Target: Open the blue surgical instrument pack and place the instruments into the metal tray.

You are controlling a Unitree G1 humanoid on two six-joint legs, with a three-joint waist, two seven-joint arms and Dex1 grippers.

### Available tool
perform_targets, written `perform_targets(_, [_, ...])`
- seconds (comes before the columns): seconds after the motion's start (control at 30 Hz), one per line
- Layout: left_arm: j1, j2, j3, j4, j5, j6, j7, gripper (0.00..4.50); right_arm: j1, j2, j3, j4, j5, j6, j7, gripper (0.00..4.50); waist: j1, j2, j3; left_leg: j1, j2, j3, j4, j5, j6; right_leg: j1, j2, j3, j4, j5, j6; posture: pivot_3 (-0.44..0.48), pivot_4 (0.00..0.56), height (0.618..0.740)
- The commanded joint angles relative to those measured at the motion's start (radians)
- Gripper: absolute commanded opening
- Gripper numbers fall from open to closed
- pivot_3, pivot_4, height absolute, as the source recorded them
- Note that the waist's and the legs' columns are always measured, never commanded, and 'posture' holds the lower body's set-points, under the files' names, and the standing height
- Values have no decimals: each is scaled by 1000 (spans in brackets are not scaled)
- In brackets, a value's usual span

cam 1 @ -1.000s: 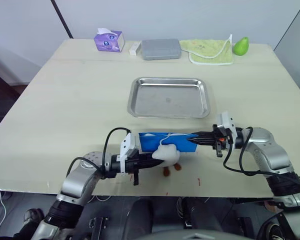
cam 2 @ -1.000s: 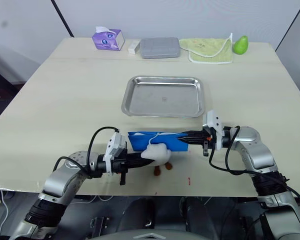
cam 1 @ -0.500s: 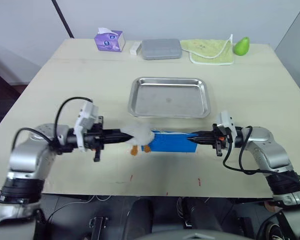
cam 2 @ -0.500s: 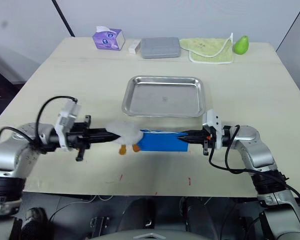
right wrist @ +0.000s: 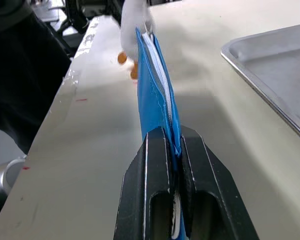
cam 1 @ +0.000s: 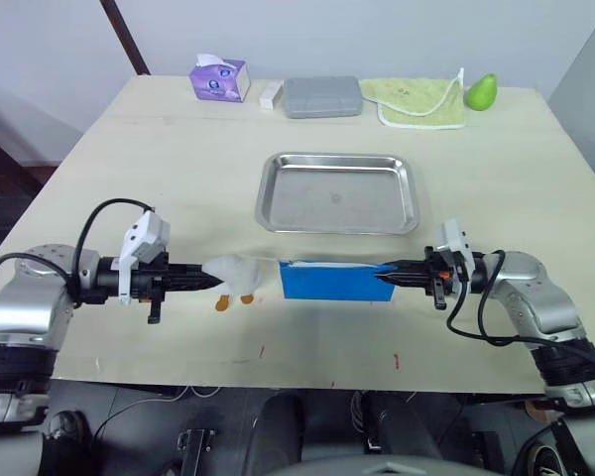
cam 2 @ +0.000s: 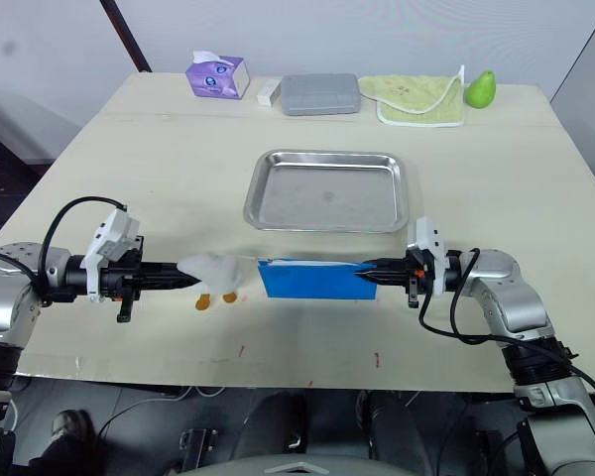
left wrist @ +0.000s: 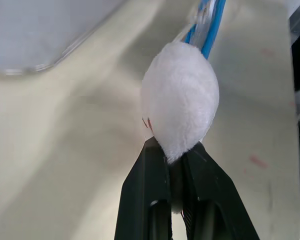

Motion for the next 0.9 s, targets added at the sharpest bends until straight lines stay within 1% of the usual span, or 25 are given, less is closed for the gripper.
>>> perform_targets(0.03, [-12, 8, 9, -9, 15, -33, -12, 65, -5, 7, -68, -59, 98, 45, 4, 0, 0, 0, 0, 0, 0, 0, 0, 0, 0, 0, 0, 0, 0, 0, 0, 0, 150, 740])
perform_targets(0.37, [-50, 17, -10, 99, 103, -130, -17, 65, -27, 46, -214, -149, 389, 263, -42, 0, 0, 0, 0, 0, 0, 0, 0, 0, 0, 0, 0, 0, 0, 0, 0, 0, 150, 740])
perform_targets(0.57, [-81, 2, -20, 142, 136, -188, -14, 65, -34, 65, -257, -168, 473, 326, -94, 0, 0, 0, 0, 0, 0, 0, 0, 0, 0, 0, 0, 0, 0, 0, 0, 0, 150, 740])
perform_targets(0.77, [-105, -20, -13, 143, 136, -219, 7, 65, -33, 57, -248, -179, 462, 328, -101, 0, 0, 0, 0, 0, 0, 0, 0, 0, 0, 0, 0, 0, 0, 0, 0, 0, 150, 740])
perform_targets(0.83, [-137, -25, -7, 161, 148, -247, 25, 65, -25, 43, -224, -176, 406, 290, -84, 0, 0, 0, 0, 0, 0, 0, 0, 0, 0, 0, 0, 0, 0, 0, 0, 0, 150, 740])
perform_targets(0.9, [-176, -41, 0, 188, 170, -294, 70, 65, -17, 32, -191, -158, 322, 221, -70, 0, 2, 0, 0, -1, 0, 0, 0, 0, 0, 0, 0, 0, 0, 0, 0, 0, 150, 740])
